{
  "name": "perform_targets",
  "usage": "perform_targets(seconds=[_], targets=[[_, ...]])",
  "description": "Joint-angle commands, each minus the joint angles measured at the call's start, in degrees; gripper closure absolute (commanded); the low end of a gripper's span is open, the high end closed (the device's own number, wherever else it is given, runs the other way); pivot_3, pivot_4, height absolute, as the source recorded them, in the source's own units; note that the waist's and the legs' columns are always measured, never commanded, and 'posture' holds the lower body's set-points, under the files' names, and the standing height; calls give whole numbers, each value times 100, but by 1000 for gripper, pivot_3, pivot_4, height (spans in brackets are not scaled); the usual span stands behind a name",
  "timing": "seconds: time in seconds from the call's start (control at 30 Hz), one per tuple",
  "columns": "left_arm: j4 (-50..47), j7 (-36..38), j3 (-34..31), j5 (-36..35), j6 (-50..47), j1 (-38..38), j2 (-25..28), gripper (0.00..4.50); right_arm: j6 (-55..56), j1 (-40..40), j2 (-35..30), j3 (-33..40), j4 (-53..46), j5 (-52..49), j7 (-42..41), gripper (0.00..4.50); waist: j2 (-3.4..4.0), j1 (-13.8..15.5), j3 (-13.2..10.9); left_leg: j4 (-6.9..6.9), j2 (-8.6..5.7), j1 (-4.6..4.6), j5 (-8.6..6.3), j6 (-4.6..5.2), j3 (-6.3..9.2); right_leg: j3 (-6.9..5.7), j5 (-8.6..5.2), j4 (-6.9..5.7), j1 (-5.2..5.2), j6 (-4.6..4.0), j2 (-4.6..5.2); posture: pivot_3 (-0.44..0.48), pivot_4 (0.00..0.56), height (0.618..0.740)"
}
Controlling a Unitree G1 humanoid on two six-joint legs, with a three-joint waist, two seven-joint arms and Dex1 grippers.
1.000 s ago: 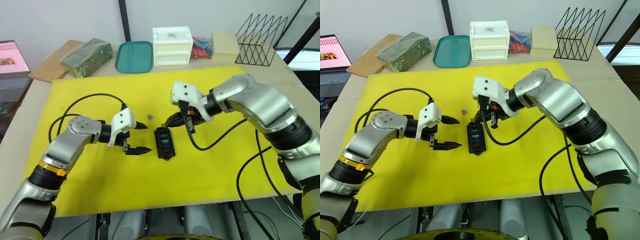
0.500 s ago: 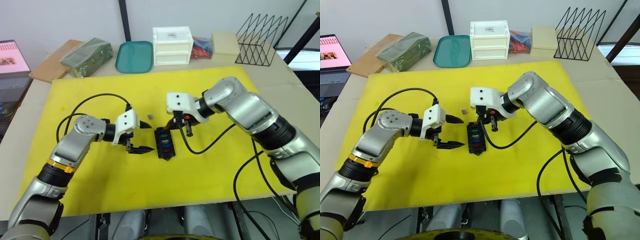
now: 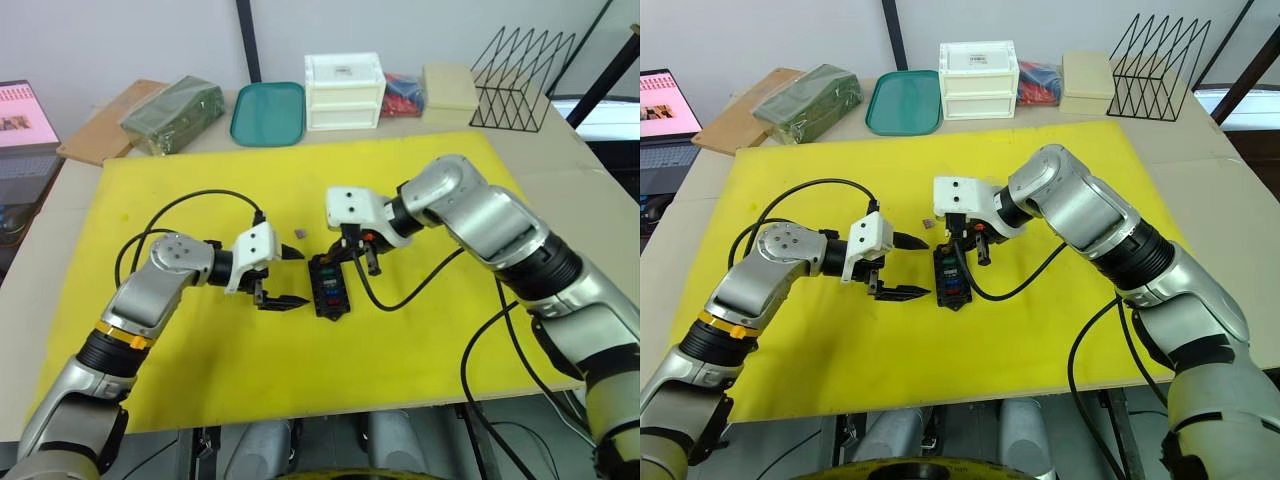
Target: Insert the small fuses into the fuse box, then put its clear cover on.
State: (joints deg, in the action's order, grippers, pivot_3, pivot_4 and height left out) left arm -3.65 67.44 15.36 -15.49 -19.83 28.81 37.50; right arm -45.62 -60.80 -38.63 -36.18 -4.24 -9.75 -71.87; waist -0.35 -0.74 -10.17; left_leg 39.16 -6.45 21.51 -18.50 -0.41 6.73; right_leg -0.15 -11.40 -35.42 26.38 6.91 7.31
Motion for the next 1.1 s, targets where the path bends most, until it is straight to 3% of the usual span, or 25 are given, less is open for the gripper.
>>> perform_targets(seconds=[0.03,1.1], targets=[[-216,-2,-88,-14,-15,-48,26,28,59,2,60,156,-53,55,-54,4500,0,-1,0,0,0,0,0,0,0,0,0,0,0,0,0,0,150,740],[-368,-87,-128,-29,-125,-127,-4,28,298,-48,231,170,286,398,-341,4500,0,-1,0,0,0,-2,0,0,0,0,0,-1,-1,0,0,0,150,740]])
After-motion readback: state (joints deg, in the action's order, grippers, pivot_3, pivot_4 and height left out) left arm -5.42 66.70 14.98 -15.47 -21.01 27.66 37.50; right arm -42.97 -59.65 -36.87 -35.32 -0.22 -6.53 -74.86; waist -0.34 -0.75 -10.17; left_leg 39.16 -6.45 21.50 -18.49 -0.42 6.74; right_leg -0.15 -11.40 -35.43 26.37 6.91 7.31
